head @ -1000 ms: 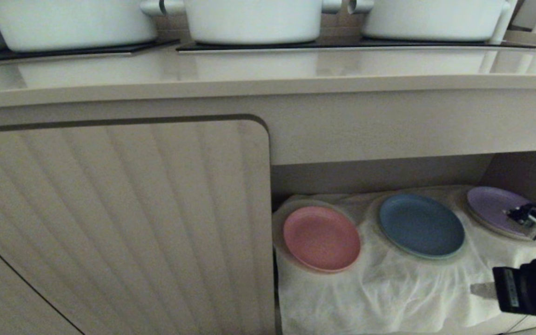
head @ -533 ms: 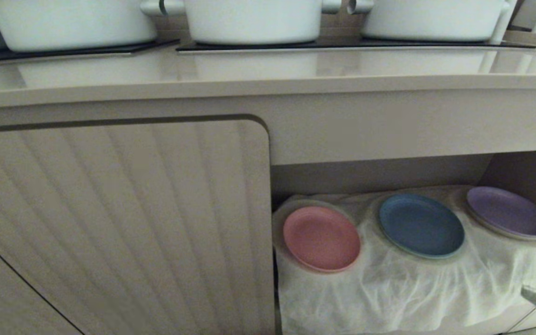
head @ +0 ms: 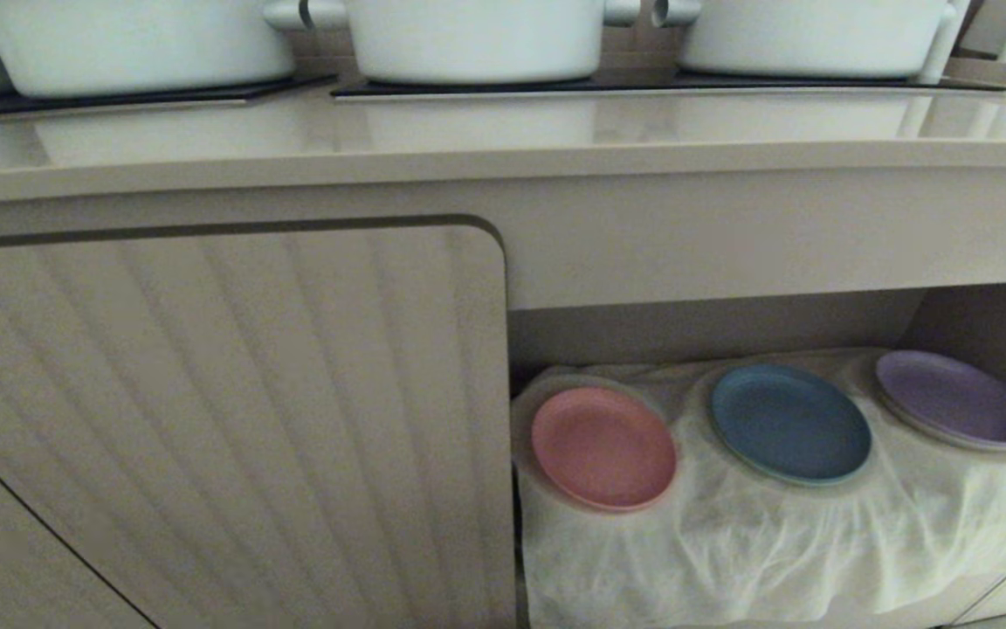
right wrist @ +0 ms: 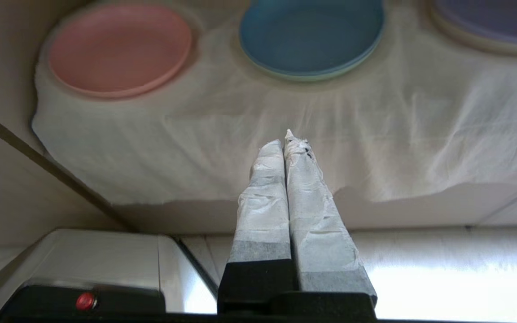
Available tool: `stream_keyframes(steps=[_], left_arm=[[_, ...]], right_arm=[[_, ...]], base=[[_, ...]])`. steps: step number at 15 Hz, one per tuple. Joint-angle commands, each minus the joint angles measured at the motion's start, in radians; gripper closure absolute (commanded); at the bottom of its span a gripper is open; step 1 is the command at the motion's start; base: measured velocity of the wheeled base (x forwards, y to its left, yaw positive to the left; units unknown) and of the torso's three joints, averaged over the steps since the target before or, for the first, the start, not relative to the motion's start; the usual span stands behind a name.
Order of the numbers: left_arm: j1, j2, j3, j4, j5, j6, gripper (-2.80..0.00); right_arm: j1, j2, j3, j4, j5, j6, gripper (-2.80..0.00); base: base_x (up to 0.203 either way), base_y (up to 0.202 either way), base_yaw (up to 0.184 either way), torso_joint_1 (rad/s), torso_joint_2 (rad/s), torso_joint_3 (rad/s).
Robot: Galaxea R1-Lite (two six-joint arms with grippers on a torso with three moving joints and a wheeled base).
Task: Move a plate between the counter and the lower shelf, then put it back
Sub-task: Pick up the plate in the cupboard
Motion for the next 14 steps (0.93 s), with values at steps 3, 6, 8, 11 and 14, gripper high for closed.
stream_keyframes(steps=[3, 6, 8, 11, 14], left_arm=[[0.0, 0.0, 0.0, 0.0, 0.0, 0.0, 0.0], [0.0, 0.0, 0.0, 0.0, 0.0, 0.0, 0.0], [0.0, 0.0, 0.0, 0.0, 0.0, -0.001, 0.0], [0.0, 0.0, 0.0, 0.0, 0.0, 0.0, 0.0], [0.0, 0.0, 0.0, 0.0, 0.0, 0.0, 0.0]], right_arm=[[-0.005, -0.148, 0.021, 0.028, -0.018, -0.012, 0.0], [-0.005, -0.148, 0.021, 0.07, -0.067, -0.017, 0.0], [-0.005, -0.148, 0.021, 0.11, -0.071, -0.025, 0.0], [0.023, -0.145, 0.023, 0.115, -0.071, -0.025, 0.0], [0.029, -0.145, 0.021, 0.117, -0.073, -0.025, 0.0]], base=[[0.0, 0.0, 0.0, 0.0, 0.0, 0.0], [0.0, 0.0, 0.0, 0.0, 0.0, 0.0], [0.0, 0.0, 0.0, 0.0, 0.0, 0.0], [0.0, 0.0, 0.0, 0.0, 0.0, 0.0], [0.0, 0.0, 0.0, 0.0, 0.0, 0.0]])
